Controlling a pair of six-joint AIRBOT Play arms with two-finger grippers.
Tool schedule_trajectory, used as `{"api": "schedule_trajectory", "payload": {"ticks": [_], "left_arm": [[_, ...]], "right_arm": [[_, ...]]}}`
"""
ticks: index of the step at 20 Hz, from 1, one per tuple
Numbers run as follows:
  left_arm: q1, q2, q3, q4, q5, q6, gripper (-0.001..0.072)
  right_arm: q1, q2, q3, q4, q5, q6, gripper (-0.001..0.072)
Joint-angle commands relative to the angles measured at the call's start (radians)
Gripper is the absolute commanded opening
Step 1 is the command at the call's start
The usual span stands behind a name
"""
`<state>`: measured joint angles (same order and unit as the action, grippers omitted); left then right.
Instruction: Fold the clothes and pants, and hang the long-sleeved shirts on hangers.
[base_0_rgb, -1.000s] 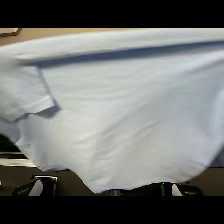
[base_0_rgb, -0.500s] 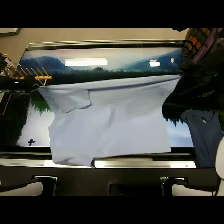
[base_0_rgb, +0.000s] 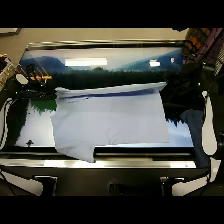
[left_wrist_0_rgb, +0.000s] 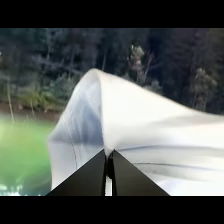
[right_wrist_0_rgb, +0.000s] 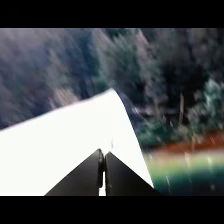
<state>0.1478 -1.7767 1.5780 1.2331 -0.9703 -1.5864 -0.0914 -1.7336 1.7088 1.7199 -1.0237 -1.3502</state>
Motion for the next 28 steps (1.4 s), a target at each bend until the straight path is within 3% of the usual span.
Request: {"api": "schedule_trajectory", "payload": {"ticks": [1,6,18,19,21,22,24,26,28], "left_arm": [[0.003,-0.005,0.011,-0.001,-0.185,0.002,0.0014],[0.001,-0.007,0.008,0.016,-0.366,0.001,0.0015],[-0.011,-0.023,-0.048,0.024,-0.391,-0.010,0.0017],[-0.012,-0.025,-0.048,0.023,-0.388,-0.010,0.0029],[-0.005,-0.015,-0.040,0.027,-0.382,-0.010,0.0262],[0.009,0.001,-0.029,0.035,-0.385,-0.009,0.0345],[0.051,0.061,-0.001,0.062,-0.412,0.034,0.0345],[0.110,0.154,-0.020,0.049,-0.439,0.080,0.0345],[0.184,0.277,-0.138,-0.013,-0.431,0.111,0.0345]], "right_arm": [[0.003,-0.011,0.000,-0.047,-0.145,0.003,0.0028],[0.003,-0.042,-0.001,-0.065,-0.307,0.000,0.0028],[0.003,-0.154,-0.002,-0.064,-0.411,0.004,0.0032],[0.003,-0.158,-0.002,-0.064,-0.417,0.004,0.0101],[0.003,-0.157,-0.001,-0.064,-0.438,-0.016,0.0326],[0.002,-0.146,-0.001,-0.068,-0.455,-0.053,0.0376],[-0.014,-0.090,-0.002,-0.079,-0.462,-0.156,0.0378],[-0.071,-0.005,-0.005,0.002,-0.431,-0.196,0.0425],[-0.151,0.081,-0.050,0.110,-0.429,-0.267,0.0423]]}}
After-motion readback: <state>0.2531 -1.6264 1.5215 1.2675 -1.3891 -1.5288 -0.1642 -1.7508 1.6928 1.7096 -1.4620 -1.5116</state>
